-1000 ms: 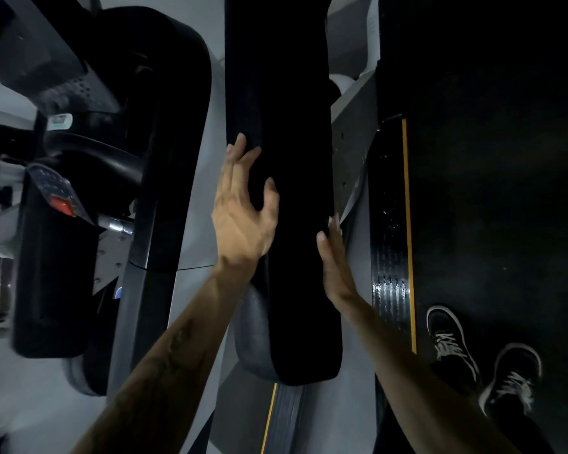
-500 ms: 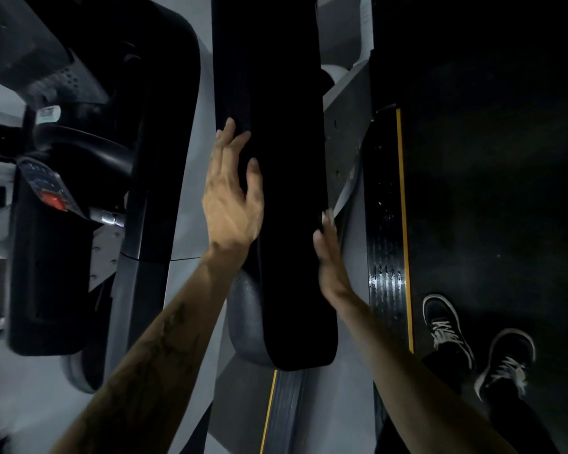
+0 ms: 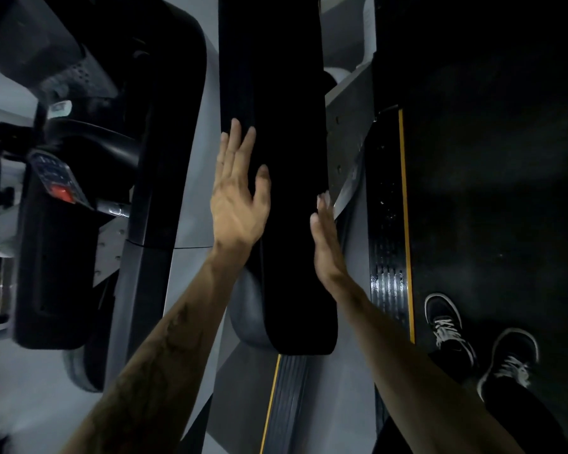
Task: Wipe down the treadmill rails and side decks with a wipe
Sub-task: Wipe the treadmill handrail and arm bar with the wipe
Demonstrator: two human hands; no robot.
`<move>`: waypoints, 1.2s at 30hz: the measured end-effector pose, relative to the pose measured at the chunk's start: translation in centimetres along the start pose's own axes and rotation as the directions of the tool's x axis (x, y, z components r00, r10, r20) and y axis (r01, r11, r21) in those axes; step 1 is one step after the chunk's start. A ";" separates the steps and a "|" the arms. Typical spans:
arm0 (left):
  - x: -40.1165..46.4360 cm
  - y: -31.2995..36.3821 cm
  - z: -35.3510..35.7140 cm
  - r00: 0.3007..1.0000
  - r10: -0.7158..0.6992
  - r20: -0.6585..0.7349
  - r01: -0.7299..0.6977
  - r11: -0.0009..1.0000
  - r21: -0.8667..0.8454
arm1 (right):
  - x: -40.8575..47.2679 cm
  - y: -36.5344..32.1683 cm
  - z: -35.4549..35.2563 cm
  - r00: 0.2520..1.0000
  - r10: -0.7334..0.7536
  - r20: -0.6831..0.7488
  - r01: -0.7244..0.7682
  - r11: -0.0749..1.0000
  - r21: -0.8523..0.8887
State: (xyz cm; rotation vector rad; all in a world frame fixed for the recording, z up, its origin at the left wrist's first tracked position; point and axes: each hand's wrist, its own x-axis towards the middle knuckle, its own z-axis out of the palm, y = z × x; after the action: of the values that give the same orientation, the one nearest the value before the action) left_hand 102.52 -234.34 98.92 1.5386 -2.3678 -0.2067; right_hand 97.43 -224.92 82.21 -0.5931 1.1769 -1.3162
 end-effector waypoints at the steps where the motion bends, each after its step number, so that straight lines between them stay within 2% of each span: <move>1: -0.7 0.1 0.0 1.000 0.001 0.008 -0.001 1.000 0.008 | -0.8 0.8 0.1 1.000 -0.008 -0.014 0.008 1.000 0.004; 4: -2.6 0.4 -0.3 1.000 -0.004 0.028 0.003 1.000 0.020 | -4.2 2.4 0.7 0.998 -0.029 -0.049 0.026 0.997 -0.068; 7: -4.1 0.5 -0.5 1.000 -0.003 0.029 0.002 1.000 0.023 | -6.8 0.7 1.7 0.999 0.009 -0.039 -0.012 0.997 -0.081; 10: -6.3 0.9 -0.7 1.000 -0.003 0.026 0.003 1.000 0.023 | -6.3 -1.4 2.0 0.986 -0.163 -0.018 0.159 0.978 -0.138; 11: -7.1 1.0 -0.7 1.000 0.000 0.025 0.000 1.000 0.019 | -5.2 -1.8 2.0 0.983 -0.180 -0.017 0.176 0.973 -0.147; 16: -8.4 1.2 -0.8 0.999 -0.021 0.038 0.020 0.999 0.029 | -0.3 -1.4 0.4 0.996 -0.090 -0.028 0.087 0.993 -0.083; 19: -8.6 1.2 -0.9 0.996 -0.015 0.084 0.011 0.999 0.043 | -2.1 0.3 0.2 0.999 0.040 0.018 -0.039 0.999 -0.026; 23: -8.5 1.5 -0.9 0.998 -0.019 0.061 0.017 0.999 0.036 | -5.8 0.4 1.2 0.996 0.082 -0.024 -0.083 0.996 -0.022; 28: -8.4 1.7 -0.8 0.999 -0.051 -0.009 0.052 0.998 0.019 | -5.7 -2.0 1.9 0.992 -0.127 0.009 0.127 0.976 -0.178; 30: -8.4 1.7 -0.7 0.998 -0.055 -0.022 0.055 0.998 0.017 | -3.8 -1.8 1.4 0.987 -0.157 -0.012 0.153 0.971 -0.182; 33: -8.4 1.7 -0.6 0.997 -0.065 -0.034 0.065 0.998 0.014 | -1.5 -0.5 0.4 0.996 -0.091 -0.014 0.090 0.993 -0.074; 36: -8.3 1.5 -0.6 0.997 -0.071 -0.032 0.071 0.997 0.001 | -2.2 0.6 0.0 0.999 0.043 0.003 -0.043 0.998 0.040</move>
State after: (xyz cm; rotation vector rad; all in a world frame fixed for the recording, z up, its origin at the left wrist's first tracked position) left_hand 104.58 -226.12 98.42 1.6167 -2.2916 -0.1943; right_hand 98.07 -222.72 82.40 -0.5377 1.1530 -1.2989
